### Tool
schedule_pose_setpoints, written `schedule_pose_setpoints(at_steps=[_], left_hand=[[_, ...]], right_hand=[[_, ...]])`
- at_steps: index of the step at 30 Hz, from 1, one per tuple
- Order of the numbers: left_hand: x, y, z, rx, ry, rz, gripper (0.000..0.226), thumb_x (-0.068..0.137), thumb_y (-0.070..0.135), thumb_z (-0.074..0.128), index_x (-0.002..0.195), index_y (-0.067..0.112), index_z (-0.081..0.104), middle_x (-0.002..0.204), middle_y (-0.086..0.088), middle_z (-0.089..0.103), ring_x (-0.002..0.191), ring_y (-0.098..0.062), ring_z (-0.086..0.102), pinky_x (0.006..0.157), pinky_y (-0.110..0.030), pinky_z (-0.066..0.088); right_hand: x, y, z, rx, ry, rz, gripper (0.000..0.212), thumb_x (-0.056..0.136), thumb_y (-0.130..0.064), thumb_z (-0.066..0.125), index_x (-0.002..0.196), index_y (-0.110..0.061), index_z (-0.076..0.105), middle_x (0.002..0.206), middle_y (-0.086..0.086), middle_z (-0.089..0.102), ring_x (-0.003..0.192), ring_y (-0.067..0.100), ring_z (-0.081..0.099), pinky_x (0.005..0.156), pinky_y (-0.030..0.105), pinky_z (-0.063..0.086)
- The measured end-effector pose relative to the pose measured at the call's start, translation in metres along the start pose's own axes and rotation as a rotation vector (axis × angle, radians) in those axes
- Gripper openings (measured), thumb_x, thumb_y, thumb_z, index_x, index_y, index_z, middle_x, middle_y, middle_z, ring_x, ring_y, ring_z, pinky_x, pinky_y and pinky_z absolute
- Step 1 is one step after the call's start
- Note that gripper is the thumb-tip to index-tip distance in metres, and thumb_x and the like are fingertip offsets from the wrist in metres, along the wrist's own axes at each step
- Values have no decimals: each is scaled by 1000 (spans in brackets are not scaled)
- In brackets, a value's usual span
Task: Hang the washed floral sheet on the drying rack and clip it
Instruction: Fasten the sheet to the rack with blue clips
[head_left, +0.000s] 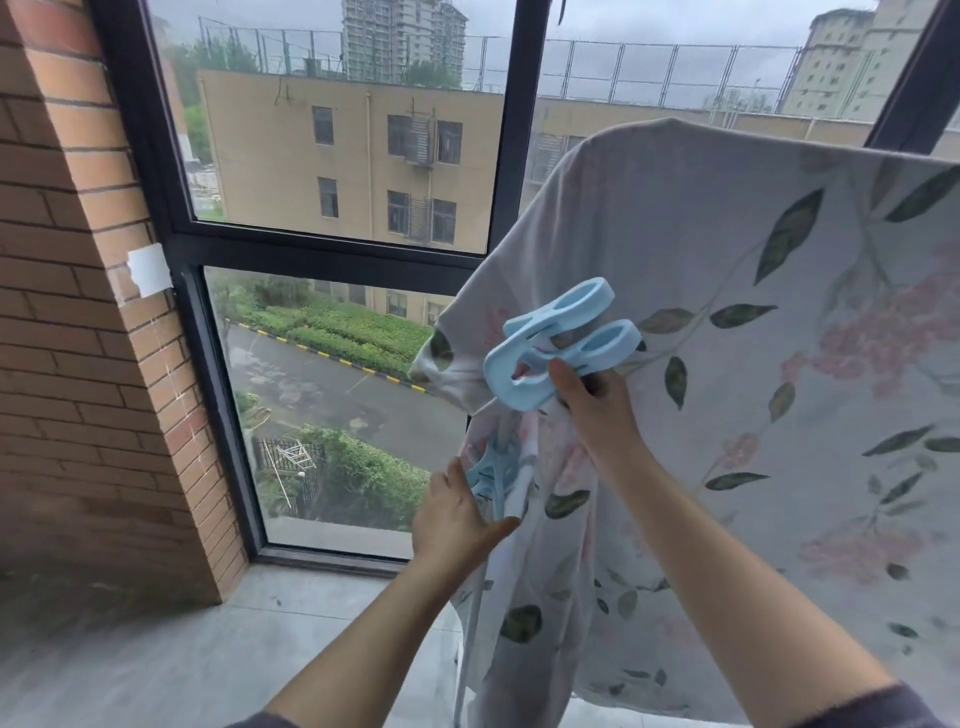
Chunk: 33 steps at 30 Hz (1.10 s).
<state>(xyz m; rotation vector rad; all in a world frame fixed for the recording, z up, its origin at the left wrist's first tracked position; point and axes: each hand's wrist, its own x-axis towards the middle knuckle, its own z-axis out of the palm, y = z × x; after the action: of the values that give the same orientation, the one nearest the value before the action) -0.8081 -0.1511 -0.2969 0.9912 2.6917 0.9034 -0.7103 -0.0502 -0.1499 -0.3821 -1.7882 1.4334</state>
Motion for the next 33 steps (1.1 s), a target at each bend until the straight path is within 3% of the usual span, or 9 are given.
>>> schedule_pose_setpoints(at_steps=[6,9,13,21,24,26,28,31,33], left_hand=[[-2,-17,1,-163,73,12,64,70,53,67,115,16,41,111,-1,50,95,-21,55,70,-34,48],[-2,-22,-6,-186,101,78,52,74,42,68,113,14,47,105,-2,56,90,-21,57,69,-30,45],[-2,-33,-17,-170,129,144,38,77,38,68,104,16,53,90,0,62,79,-18,59,65,-30,46],[-4,-29,-60,-254,197,171,22,77,29,71,89,17,58,73,3,64,68,-12,60,59,-26,46],[-16,-46,-78,-247,200,152,23,75,29,74,87,19,58,71,7,63,66,-6,61,59,-25,50],[-28,-72,-90,-207,217,69,23,76,31,75,87,21,58,70,10,63,65,-1,60,55,-20,48],[-40,-99,-107,-185,263,-48,22,76,31,75,88,21,60,71,10,64,66,-4,61,53,-17,45],[-52,-119,-133,-238,351,-154,24,75,28,77,91,19,61,77,7,67,69,-6,62,57,-20,47],[-54,-115,-144,-297,400,-142,24,76,26,77,93,18,62,82,7,67,73,-1,61,58,-15,43]], right_hand=[[-2,8,1,65,-10,9,5,89,-25,61,90,-23,66,82,21,58,78,20,52,71,33,43],[-3,8,3,84,-29,-21,8,89,-21,60,93,-26,65,80,20,62,77,19,54,66,23,44],[-3,9,5,118,-69,-43,16,86,-23,60,101,-27,62,89,-16,71,89,0,66,73,14,49],[-7,17,21,269,-110,-2,66,58,-57,80,110,-23,60,106,-3,68,104,15,64,85,26,53],[-7,14,27,291,-127,-17,49,74,-45,73,114,-23,56,111,0,65,108,16,63,91,30,51],[-9,9,30,308,-147,-22,23,88,-19,60,111,-23,55,106,-4,65,101,7,64,87,23,51],[-10,7,34,245,-162,-71,23,90,-7,56,103,-25,57,100,-10,65,94,0,63,82,17,49],[-15,8,53,98,-175,-105,14,86,-14,67,96,-21,59,89,-9,64,84,1,61,76,24,48],[-20,12,65,-24,-160,-139,32,78,-40,72,106,-29,61,111,0,61,103,7,59,87,35,48]])
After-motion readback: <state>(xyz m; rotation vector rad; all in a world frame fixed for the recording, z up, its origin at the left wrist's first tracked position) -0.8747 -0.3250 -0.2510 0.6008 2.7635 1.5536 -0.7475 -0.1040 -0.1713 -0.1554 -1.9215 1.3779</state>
